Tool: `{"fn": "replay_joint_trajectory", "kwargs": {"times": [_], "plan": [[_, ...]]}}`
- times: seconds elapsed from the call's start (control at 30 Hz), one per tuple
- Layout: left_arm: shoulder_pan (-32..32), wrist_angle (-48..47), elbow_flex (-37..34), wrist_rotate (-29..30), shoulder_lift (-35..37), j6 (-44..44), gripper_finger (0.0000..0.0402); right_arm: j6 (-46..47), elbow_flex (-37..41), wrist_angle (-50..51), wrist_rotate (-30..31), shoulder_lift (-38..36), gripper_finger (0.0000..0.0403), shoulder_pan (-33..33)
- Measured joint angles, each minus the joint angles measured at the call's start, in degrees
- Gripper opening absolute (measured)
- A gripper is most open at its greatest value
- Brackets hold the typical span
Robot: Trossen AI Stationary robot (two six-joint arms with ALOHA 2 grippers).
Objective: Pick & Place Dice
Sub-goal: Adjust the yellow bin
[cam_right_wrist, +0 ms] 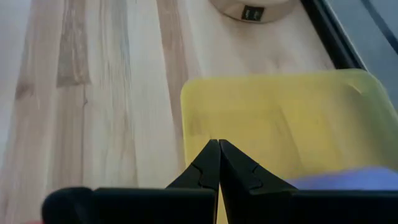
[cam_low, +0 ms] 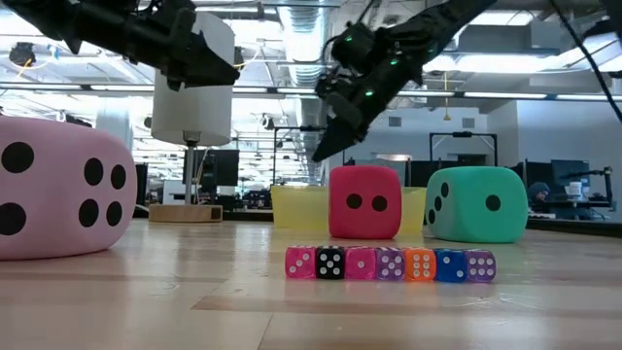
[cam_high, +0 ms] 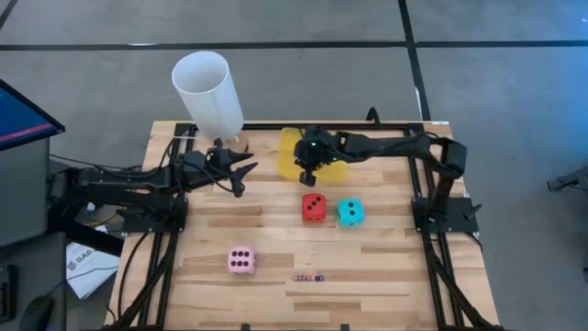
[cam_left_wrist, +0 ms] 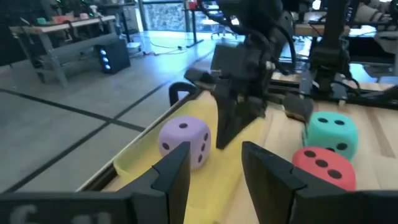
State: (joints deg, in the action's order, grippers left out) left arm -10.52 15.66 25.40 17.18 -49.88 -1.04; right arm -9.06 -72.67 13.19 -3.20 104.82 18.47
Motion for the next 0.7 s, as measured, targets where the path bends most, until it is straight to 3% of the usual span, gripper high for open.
{"fn": "replay_joint_trajectory", "kwargs": {"times": [0.3,0.7], "plan": [[-0.01,-0.18,-0.02,-0.01,-0.07,0.01,0.0134,-3.56,-9.00,8.66,-0.02,7.07,0.0000,1.09],[-0.01,-0.19,-0.01,-0.01,-0.09,0.01,0.0132,-4.53,-8.86,11.84,-2.78,7.08,0.0000,1.85]]}}
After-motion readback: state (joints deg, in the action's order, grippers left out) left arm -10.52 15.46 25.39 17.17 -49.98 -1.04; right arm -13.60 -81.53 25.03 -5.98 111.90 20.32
